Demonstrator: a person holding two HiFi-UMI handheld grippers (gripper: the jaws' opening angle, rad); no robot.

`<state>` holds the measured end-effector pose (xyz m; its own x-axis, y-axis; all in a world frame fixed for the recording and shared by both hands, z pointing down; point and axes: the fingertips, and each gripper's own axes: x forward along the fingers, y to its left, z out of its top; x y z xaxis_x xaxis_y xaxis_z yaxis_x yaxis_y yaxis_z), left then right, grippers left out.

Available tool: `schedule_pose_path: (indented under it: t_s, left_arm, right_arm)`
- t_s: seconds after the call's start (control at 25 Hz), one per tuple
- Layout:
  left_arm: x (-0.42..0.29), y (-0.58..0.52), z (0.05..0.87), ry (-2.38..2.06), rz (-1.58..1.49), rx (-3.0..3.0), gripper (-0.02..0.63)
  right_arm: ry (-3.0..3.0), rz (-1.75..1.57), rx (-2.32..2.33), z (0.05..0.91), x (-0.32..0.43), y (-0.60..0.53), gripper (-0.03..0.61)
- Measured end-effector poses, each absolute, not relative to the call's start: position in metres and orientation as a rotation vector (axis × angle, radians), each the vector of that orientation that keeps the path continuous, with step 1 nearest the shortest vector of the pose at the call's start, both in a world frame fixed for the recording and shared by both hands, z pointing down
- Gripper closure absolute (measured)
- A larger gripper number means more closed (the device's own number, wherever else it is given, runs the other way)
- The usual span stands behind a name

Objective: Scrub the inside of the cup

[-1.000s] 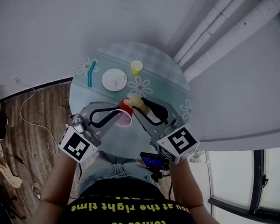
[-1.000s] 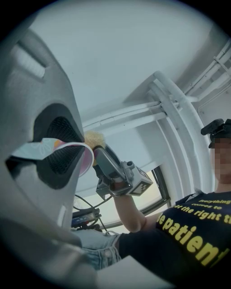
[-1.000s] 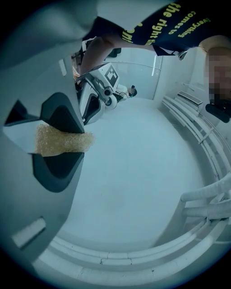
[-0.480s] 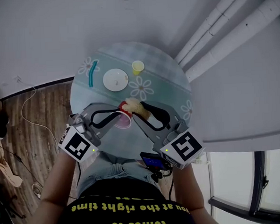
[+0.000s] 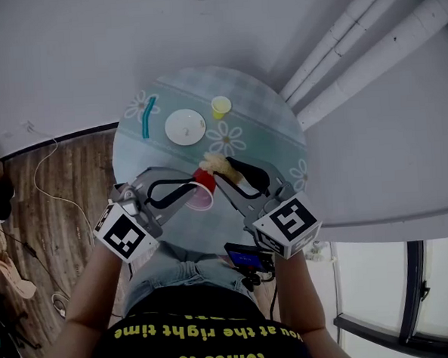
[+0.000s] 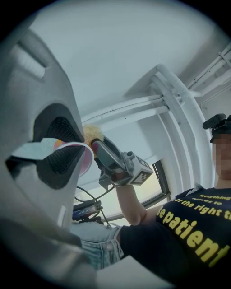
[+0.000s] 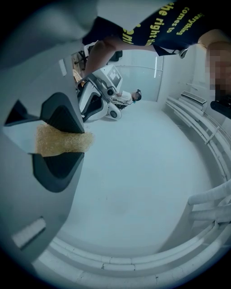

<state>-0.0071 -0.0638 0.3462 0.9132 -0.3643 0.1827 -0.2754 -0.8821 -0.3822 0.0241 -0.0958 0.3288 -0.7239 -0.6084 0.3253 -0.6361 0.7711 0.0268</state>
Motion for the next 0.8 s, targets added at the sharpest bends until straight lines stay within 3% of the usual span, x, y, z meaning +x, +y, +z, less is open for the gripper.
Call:
schedule_pose_path:
  t_s: [0.8]
  left_arm:
    - [0.002,-0.054,0.354,0.384,-0.405,-2.71,0.586]
  right_arm:
    - [-2.637,0.092,0.913,0.326,0.02,-0.093,0.442]
